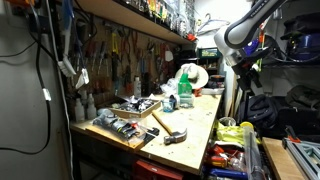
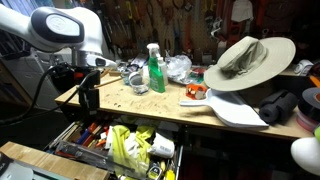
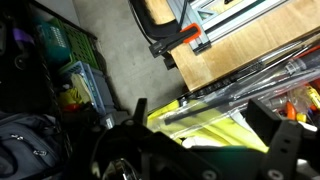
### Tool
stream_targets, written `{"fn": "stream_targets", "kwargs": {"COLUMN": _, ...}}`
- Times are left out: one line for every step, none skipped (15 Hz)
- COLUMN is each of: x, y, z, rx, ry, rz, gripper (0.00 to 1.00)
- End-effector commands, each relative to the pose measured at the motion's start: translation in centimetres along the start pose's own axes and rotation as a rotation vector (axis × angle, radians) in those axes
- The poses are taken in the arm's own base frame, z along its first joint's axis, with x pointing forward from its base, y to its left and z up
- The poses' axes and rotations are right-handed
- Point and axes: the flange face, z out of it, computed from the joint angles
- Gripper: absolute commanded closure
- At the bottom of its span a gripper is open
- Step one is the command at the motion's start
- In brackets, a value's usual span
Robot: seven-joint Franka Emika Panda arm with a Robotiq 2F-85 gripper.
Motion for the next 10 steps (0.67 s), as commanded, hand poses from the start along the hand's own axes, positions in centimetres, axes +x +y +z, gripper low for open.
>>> {"fn": "stream_targets", "kwargs": {"x": 0.02, "y": 0.01, "z": -0.03, "rx": -0.001, "ry": -0.002, "rz": 0.003, "gripper": 0.0}}
{"fn": "stream_targets", "kwargs": {"x": 0.02, "y": 0.01, "z": -0.03, "rx": -0.002, "ry": -0.002, "rz": 0.005, "gripper": 0.0}}
{"fn": "stream_targets", "kwargs": {"x": 0.03, "y": 0.01, "z": -0.04, "rx": -0.002, "ry": -0.002, "rz": 0.007, "gripper": 0.0}}
{"fn": "stream_targets", "kwargs": {"x": 0.03, "y": 0.01, "z": -0.04, "rx": -0.002, "ry": -0.002, "rz": 0.008, "gripper": 0.0}}
{"fn": "stream_targets", "kwargs": {"x": 0.03, "y": 0.01, "z": -0.04, "rx": -0.002, "ry": -0.002, "rz": 0.009, "gripper": 0.0}}
{"fn": "stream_targets", "kwargs": {"x": 0.03, "y": 0.02, "z": -0.04, "rx": -0.002, "ry": -0.001, "rz": 0.01, "gripper": 0.0}}
{"fn": "stream_targets", "kwargs": {"x": 0.03, "y": 0.01, "z": -0.04, "rx": -0.002, "ry": -0.001, "rz": 0.01, "gripper": 0.0}}
{"fn": "stream_targets", "kwargs": {"x": 0.03, "y": 0.01, "z": -0.04, "rx": -0.002, "ry": -0.001, "rz": 0.011, "gripper": 0.0}}
{"fn": "stream_targets", "kwargs": {"x": 0.12, "y": 0.12, "z": 0.12, "rx": 0.013, "ry": 0.022, "rz": 0.001, "gripper": 0.0}}
{"fn": "stream_targets", "kwargs": {"x": 0.08, "y": 0.37, "z": 0.33, "rx": 0.026, "ry": 0.044, "rz": -0.01, "gripper": 0.0}}
